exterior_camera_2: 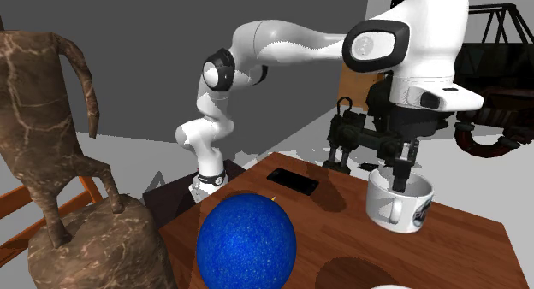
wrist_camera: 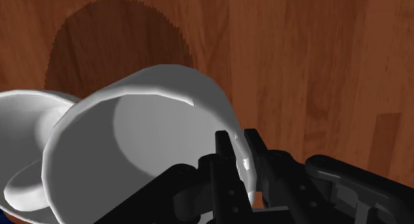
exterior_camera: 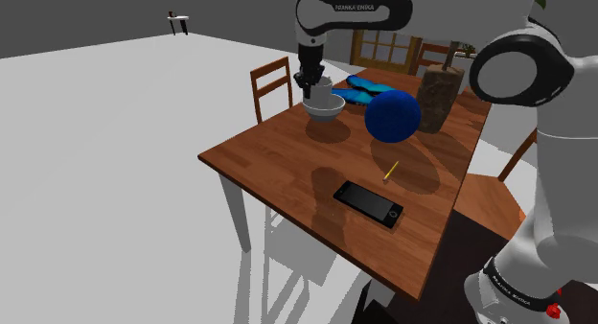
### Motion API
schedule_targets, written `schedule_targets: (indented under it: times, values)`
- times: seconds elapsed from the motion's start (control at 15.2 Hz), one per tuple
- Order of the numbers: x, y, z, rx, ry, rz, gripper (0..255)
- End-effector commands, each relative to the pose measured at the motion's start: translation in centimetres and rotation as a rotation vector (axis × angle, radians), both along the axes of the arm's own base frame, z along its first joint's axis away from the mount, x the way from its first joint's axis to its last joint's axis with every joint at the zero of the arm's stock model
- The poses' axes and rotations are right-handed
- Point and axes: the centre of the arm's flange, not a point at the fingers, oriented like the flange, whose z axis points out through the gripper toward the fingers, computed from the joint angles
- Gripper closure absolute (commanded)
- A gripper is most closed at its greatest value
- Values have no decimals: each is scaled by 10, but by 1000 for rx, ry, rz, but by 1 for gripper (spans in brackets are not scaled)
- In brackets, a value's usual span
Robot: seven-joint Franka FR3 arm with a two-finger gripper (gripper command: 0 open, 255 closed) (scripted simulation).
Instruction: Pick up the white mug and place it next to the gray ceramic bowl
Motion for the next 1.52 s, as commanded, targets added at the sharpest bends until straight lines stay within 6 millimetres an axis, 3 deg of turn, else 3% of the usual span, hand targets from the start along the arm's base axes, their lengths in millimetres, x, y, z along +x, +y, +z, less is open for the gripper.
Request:
schedule_targets:
  times: [0.0, 1.45]
  values:
    - [39, 8, 0, 0, 0, 0, 255]
    - [39, 8, -117, 0, 0, 0, 255]
